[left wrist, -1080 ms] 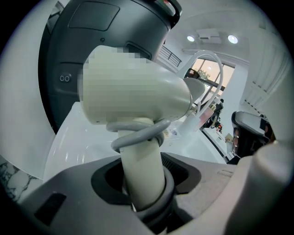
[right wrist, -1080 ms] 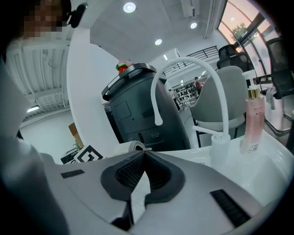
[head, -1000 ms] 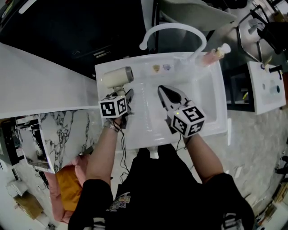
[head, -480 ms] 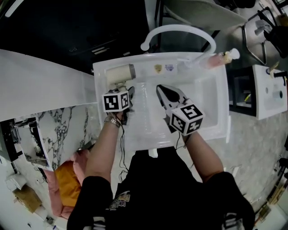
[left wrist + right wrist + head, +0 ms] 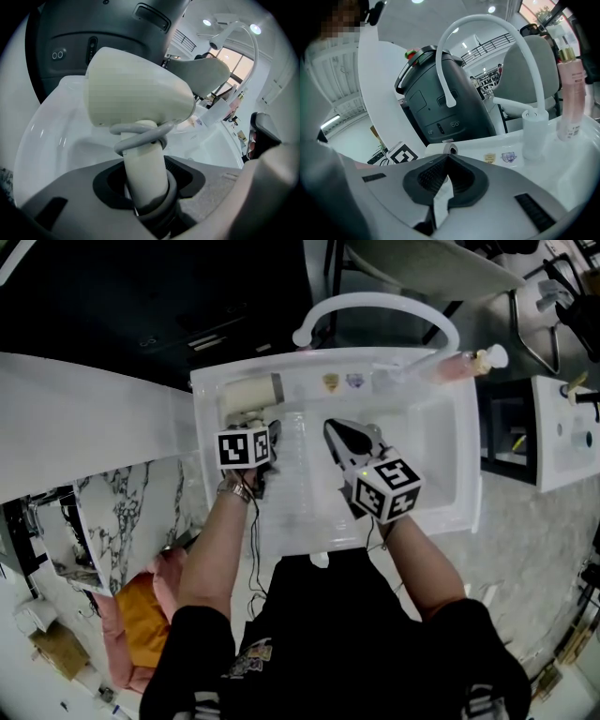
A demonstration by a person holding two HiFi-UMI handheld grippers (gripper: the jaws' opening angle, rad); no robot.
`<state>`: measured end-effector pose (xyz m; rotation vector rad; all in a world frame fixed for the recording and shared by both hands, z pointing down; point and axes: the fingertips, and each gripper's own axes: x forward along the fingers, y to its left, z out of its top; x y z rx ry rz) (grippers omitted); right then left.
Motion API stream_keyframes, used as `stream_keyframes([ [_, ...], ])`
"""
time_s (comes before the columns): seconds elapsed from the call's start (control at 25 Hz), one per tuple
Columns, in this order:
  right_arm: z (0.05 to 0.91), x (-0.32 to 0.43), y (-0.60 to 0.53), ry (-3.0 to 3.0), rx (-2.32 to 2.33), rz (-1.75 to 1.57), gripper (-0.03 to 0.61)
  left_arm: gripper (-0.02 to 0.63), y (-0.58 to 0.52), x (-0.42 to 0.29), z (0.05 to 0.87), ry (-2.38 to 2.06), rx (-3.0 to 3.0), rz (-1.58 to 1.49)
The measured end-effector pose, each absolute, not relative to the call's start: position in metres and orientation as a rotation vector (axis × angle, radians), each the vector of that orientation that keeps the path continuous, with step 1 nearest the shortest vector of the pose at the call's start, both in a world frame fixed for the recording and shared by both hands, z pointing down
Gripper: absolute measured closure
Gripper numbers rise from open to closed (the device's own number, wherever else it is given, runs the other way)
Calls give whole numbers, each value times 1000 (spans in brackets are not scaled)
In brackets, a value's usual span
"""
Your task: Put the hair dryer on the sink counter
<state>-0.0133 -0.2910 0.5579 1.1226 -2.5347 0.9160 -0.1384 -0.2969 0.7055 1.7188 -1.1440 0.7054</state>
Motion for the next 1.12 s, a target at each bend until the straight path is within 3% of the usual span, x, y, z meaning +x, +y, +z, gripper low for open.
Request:
stream_keyframes([
  [0.76,565,-15,-290,-2522,1122,948,580,419,-297,-140,717,-1144,1720,737],
  [1.12,555,-24,-284,-2534,1115,925,580,374,-295,-154,693,-1302,1789,690],
])
